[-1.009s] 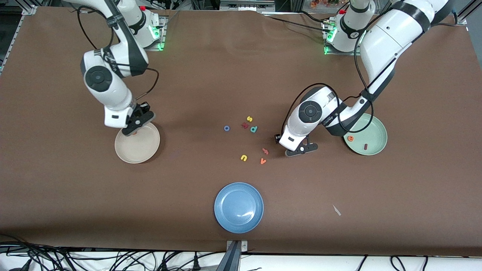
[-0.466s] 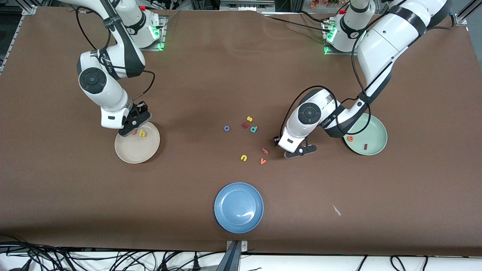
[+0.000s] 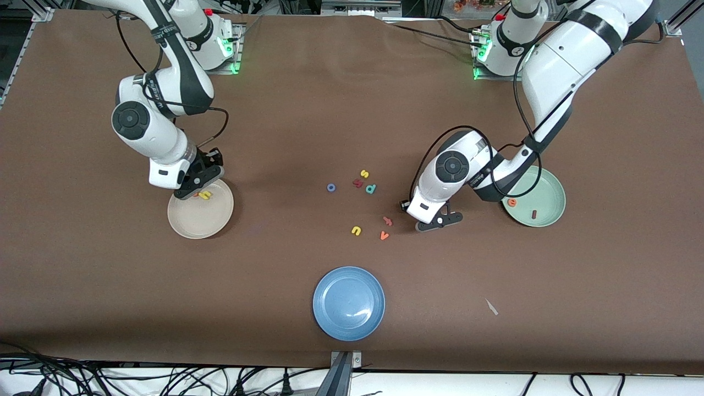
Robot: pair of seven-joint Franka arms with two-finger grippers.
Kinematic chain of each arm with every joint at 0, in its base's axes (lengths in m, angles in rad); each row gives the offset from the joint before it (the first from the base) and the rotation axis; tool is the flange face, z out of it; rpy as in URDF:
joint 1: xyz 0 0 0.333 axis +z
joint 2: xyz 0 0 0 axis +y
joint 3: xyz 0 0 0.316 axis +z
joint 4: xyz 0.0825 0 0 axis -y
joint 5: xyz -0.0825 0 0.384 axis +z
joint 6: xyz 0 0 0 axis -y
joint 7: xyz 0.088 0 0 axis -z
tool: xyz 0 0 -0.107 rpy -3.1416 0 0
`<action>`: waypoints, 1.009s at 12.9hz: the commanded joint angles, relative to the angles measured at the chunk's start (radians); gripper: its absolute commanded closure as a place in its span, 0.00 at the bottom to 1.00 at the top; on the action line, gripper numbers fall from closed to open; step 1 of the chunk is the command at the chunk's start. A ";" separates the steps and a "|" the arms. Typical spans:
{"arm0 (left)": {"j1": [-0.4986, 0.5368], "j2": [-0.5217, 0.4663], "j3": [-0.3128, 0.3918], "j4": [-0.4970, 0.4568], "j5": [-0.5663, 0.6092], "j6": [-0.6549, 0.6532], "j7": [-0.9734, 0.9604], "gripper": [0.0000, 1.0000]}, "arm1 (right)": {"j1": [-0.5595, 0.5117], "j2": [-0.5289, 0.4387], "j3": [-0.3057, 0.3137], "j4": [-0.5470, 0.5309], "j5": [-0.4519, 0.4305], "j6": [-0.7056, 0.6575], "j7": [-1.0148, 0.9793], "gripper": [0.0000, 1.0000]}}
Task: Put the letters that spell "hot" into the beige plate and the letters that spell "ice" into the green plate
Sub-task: 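Place the yellow h on the beige plate while the left gripper grasps the c, then drop the teal c on the green plate while the right gripper grasps the o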
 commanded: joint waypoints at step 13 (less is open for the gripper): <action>0.358 -0.120 -0.262 0.028 -0.073 -0.352 0.324 0.99 | 0.360 0.374 0.020 0.472 -0.068 0.009 1.086 0.48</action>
